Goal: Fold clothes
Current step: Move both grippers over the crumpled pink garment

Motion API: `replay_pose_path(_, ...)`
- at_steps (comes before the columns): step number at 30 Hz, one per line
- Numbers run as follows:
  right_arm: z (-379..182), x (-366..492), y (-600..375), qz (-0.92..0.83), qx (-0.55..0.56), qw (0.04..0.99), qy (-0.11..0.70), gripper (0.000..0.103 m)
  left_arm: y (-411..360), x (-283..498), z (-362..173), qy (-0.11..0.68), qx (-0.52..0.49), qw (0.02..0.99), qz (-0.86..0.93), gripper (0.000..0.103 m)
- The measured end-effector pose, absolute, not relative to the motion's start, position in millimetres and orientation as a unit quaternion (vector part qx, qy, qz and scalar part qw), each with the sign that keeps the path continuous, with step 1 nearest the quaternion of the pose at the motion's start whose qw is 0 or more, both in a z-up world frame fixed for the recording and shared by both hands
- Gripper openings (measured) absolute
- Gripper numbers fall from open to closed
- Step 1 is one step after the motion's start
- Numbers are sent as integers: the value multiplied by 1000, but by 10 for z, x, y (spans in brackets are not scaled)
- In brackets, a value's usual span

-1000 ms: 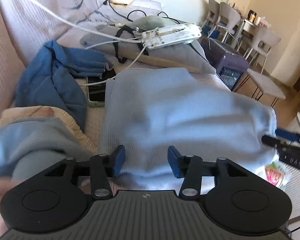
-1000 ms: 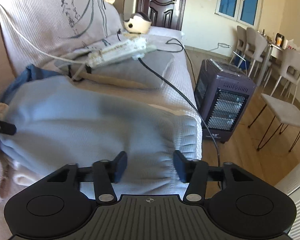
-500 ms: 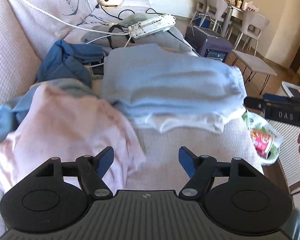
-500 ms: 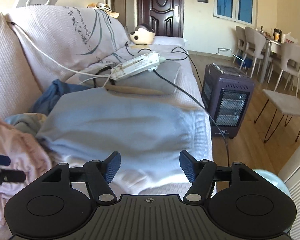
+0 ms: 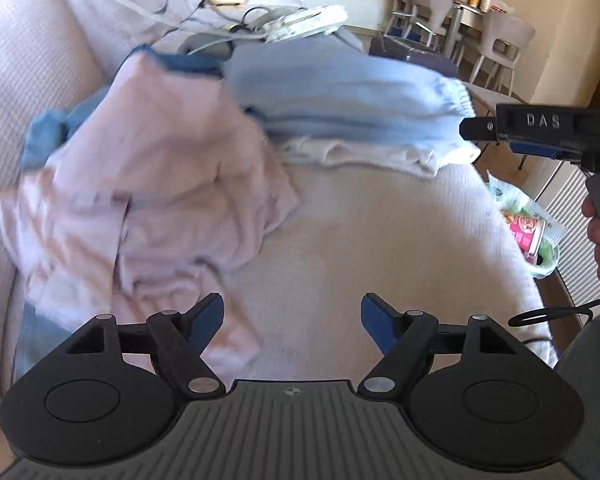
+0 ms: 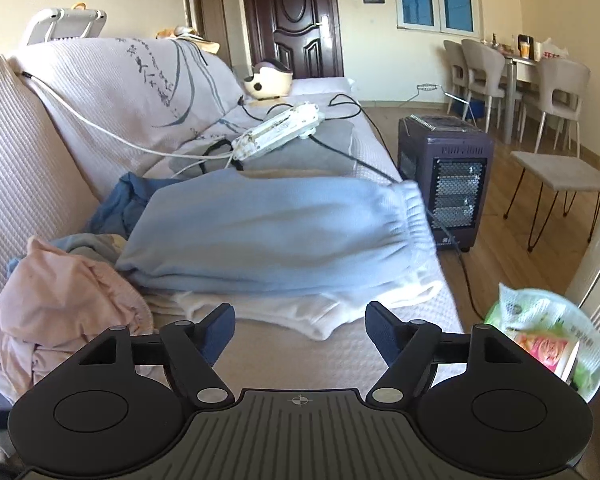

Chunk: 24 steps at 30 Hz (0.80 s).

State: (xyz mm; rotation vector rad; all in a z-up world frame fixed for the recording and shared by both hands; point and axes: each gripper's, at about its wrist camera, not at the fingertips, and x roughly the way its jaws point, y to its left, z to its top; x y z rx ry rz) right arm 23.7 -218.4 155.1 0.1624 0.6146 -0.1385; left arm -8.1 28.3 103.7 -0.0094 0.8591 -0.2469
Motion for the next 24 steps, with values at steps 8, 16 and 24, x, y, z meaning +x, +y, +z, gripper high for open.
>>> replay_pose_path(8,1407,272,-2002,-66,61,942,322,75,588,-308,785,437,-51,895,-71,73)
replay_pose_path(16,1264,325,-2036,-36,88,931,353,76,732,-382,930,410,-89,907,-25,73)
replay_pose_path(24,1140,390,-1890,-3,65,924,378,76,902,-210,1376,352,-64,934,8,76)
